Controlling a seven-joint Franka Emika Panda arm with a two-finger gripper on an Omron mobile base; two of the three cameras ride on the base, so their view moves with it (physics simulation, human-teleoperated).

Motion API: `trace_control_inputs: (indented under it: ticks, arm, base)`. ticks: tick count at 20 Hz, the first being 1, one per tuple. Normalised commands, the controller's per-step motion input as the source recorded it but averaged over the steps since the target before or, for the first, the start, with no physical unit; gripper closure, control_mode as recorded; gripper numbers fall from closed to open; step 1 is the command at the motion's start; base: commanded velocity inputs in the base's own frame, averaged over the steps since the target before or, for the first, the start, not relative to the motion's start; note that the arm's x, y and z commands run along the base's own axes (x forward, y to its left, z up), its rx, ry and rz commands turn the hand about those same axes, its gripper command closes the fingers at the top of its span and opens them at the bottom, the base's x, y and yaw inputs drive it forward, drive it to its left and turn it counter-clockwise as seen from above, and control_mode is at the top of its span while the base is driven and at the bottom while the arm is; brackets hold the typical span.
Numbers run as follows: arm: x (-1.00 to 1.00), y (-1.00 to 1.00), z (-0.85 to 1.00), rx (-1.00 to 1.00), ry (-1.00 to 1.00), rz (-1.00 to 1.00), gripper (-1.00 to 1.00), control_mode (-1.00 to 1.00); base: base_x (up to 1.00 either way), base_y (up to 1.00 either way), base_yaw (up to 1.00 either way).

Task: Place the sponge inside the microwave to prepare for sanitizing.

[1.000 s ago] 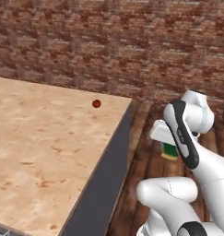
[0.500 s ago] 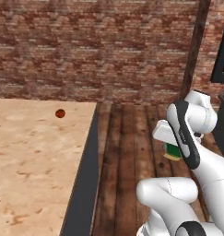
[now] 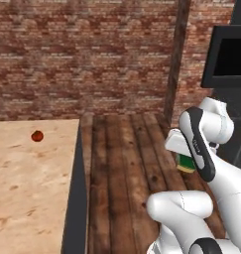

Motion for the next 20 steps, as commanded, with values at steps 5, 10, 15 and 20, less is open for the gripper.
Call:
trace_control_inputs:
  ticks: [5, 10, 15, 20]
  arm:
    - [0.00, 0.00, 0.00, 0.00, 0.00, 0.00, 1.00, 1.00]
    - [0.00, 0.00, 0.00, 0.00, 0.00, 0.00, 1.00, 1.00]
    - [0.00, 0.00, 0.00, 0.00, 0.00, 0.00, 1.00, 1.00]
    - [0.00, 0.00, 0.00, 0.00, 0.00, 0.00, 1.00, 1.00]
  base:
    - [0.53, -0.04, -0.33]
    - [0.62, -0.05, -0.24]
    - [0.55, -0.04, -0.26]
    - [0.41, -0.01, -0.48]
